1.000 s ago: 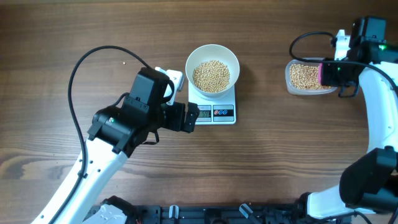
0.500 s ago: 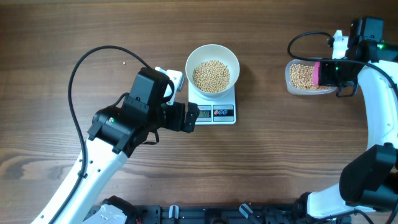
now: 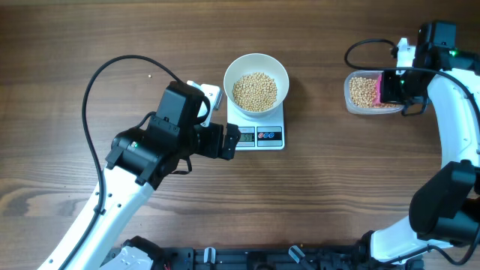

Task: Scoop item into bowl and weigh 150g on scale
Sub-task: 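Dip the scoop into the soybeans with the right gripper and fill it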

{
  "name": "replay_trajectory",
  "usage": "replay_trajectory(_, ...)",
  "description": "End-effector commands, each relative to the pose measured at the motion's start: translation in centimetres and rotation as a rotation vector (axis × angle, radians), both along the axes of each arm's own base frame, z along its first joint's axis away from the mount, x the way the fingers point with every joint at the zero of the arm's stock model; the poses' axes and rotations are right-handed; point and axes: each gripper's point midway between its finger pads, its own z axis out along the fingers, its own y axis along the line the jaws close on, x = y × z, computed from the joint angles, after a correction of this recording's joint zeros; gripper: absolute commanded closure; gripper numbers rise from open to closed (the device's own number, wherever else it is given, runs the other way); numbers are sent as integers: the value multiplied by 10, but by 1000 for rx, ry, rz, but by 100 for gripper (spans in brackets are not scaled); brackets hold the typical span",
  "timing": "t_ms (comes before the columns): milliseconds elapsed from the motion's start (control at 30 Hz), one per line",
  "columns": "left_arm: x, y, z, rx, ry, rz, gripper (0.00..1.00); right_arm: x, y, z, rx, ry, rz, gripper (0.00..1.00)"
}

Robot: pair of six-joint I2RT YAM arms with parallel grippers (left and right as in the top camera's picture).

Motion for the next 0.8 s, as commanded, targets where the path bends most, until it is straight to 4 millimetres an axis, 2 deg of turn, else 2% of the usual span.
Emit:
replay_trajectory(0,-1,-3,2,-9,0,-9,0,4,27,-7,141,-1,52,96)
replay_trajectory(200,-1,-3,2,-9,0,-9,0,1,44,-4,233,-3,101,96)
replay_trajectory(400,-1,-3,2,-9,0,-9,0,-1,48,-3,263,3,102,96)
replay_trajectory(767,-1,-3,2,-9,0,-9,0,-7,25,6,414,-36,23,96)
